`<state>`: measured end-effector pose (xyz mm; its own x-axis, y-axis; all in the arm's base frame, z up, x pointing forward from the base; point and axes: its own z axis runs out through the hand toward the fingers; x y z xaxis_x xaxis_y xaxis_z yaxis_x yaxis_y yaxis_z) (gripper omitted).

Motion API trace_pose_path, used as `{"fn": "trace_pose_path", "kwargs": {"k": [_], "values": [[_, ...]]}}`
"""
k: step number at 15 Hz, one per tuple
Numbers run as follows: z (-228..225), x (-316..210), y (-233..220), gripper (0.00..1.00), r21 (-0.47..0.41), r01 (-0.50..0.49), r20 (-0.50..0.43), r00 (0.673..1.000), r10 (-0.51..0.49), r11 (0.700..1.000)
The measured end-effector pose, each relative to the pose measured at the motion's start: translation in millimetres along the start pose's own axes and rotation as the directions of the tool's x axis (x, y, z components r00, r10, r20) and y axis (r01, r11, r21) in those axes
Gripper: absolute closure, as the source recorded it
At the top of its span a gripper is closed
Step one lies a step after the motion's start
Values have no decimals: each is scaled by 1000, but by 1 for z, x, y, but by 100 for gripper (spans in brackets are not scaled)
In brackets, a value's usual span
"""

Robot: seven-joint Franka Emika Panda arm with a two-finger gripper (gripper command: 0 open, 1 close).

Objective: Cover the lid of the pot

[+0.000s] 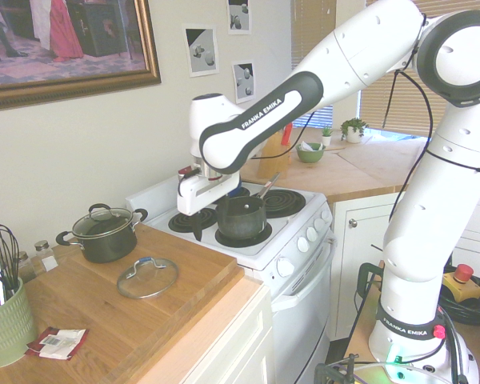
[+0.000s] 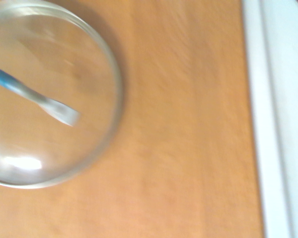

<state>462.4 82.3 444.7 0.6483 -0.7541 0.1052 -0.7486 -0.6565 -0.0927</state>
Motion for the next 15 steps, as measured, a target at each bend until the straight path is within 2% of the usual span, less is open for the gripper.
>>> {"fn": "trace_pose_path", "kwargs": {"k": [2,4,6,10,15], "values": [[-7,0,-27,0,-13,35,16,999,-35,999],[-5,0,-60,0,-12,128,17,992,-128,992],[1,0,-90,0,-11,236,34,971,-235,972],[14,5,-133,0,-11,427,83,902,-425,904],[40,-5,-159,0,-31,603,122,794,-596,797]]}}
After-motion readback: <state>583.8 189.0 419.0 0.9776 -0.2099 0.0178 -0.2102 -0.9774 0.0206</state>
